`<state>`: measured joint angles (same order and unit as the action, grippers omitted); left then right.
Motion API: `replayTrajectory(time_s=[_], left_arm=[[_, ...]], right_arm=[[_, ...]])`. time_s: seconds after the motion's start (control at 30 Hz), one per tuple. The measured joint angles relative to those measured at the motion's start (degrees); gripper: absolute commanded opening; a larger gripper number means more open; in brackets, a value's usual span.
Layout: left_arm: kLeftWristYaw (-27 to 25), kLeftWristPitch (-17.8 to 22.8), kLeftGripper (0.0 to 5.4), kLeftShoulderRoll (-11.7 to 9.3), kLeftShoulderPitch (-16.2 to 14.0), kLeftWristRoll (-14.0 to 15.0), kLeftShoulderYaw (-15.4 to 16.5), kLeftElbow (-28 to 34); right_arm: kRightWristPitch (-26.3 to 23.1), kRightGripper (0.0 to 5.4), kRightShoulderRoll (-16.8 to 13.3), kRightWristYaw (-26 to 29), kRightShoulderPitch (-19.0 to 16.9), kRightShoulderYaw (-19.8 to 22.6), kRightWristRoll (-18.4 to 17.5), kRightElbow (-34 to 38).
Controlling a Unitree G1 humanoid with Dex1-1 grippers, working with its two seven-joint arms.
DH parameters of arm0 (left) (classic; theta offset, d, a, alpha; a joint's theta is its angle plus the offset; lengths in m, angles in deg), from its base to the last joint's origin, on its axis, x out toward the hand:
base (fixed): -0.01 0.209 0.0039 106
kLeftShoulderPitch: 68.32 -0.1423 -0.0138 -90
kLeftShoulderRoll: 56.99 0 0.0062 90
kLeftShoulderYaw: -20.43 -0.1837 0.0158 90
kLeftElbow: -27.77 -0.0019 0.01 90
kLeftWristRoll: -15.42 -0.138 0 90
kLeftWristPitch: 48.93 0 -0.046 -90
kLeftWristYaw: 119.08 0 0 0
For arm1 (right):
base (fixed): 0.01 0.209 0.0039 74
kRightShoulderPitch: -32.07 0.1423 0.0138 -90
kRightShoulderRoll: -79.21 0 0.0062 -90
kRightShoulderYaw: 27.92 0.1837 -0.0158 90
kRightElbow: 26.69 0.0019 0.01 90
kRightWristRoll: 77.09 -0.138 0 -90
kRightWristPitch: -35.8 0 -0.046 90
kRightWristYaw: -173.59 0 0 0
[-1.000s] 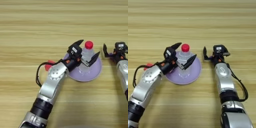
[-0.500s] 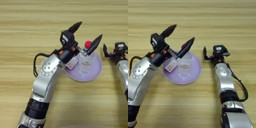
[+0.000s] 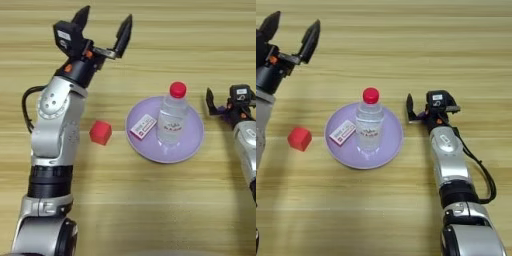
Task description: Move the objects on the table
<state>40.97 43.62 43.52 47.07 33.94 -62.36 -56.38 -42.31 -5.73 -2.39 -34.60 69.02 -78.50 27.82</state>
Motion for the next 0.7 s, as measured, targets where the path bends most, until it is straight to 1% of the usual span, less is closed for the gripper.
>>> replayTrajectory(time_s=[0.07,0.13,0.23,0.4,0.47,0.57,0.6,0.63,0.7], left_arm=[[0.8,-1.0,5.38,-0.1,1.2,-0.1,1.1,-2.7],[1.9,-2.3,5.38,-0.4,2.2,-1.0,1.6,-6.4],[4.3,-6.7,5.38,-1.5,3.9,-4.9,2.1,-16.7],[8.0,-11.7,5.38,-2.6,5.6,-8.9,2.8,-31.5],[8.9,-13.1,5.38,-2.7,5.9,-9.8,2.7,-34.8],[10.9,-14.7,5.38,-2.8,6.9,-12.1,2.1,-39.8],[11.3,-14.9,5.38,-2.7,6.9,-12.4,1.9,-40.7],[11.8,-15.5,5.38,-2.8,7.0,-13.4,1.5,-42.3],[12.1,-16.2,5.38,-2.7,7.0,-13.8,1.3,-44.5]], right_arm=[[0.0,5.40,0.0,0.0,0.0,0.0,0.0,0.0],[0.0,5.40,0.0,0.0,0.0,0.0,0.0,0.0],[0.1,5.40,0.1,0.0,0.0,0.1,0.0,0.1],[0.2,5.40,0.3,0.0,-0.2,0.3,-0.1,0.9],[0.2,5.40,0.4,0.0,-0.2,0.3,-0.1,1.3],[0.2,5.40,0.5,0.0,-0.3,0.3,-0.1,1.7],[0.1,5.40,0.5,0.0,-0.4,0.3,-0.1,1.8],[0.2,5.40,0.5,-0.1,-0.5,0.3,-0.1,1.9],[0.1,5.40,0.5,-0.1,-0.7,0.3,-0.1,2.0]])
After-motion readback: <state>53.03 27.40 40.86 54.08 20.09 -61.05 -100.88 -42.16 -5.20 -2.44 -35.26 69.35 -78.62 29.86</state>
